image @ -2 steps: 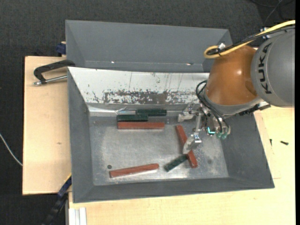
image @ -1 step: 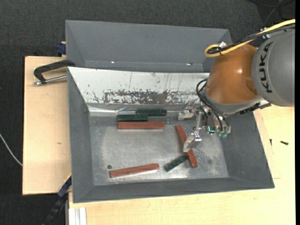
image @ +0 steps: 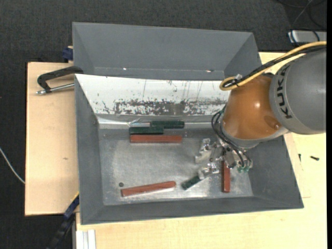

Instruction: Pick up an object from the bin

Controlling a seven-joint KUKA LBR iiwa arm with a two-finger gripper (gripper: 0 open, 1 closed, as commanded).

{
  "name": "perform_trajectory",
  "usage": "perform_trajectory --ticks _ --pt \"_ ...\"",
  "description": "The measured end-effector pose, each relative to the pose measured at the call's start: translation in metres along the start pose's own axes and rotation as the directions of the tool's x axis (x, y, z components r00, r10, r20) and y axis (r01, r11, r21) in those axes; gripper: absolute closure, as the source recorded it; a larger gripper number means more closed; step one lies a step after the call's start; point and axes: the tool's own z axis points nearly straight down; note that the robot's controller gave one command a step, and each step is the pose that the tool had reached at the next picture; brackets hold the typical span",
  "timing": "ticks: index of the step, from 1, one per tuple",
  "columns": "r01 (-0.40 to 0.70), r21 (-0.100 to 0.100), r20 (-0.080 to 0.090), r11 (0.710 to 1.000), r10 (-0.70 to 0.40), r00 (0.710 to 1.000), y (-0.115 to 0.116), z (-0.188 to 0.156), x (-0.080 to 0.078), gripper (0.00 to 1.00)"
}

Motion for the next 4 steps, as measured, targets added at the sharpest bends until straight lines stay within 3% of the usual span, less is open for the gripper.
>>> perform_trajectory --ticks 1,2,3,4 --pt "0.0 0.0 0.0 1.0 0.0 1.0 0.0 0.0 0.0 1.0" --pt "0.222 0.008 0.025 0.975 -0.222 0.975 0.004 0.006 0.015 0.0" --pt "0.221 0.005 0.014 0.975 -0.221 0.975 0.004 0.007 0.018 1.0" --pt "0.221 0.005 0.014 0.975 -0.221 0.975 0.004 0.007 0.018 1.0"
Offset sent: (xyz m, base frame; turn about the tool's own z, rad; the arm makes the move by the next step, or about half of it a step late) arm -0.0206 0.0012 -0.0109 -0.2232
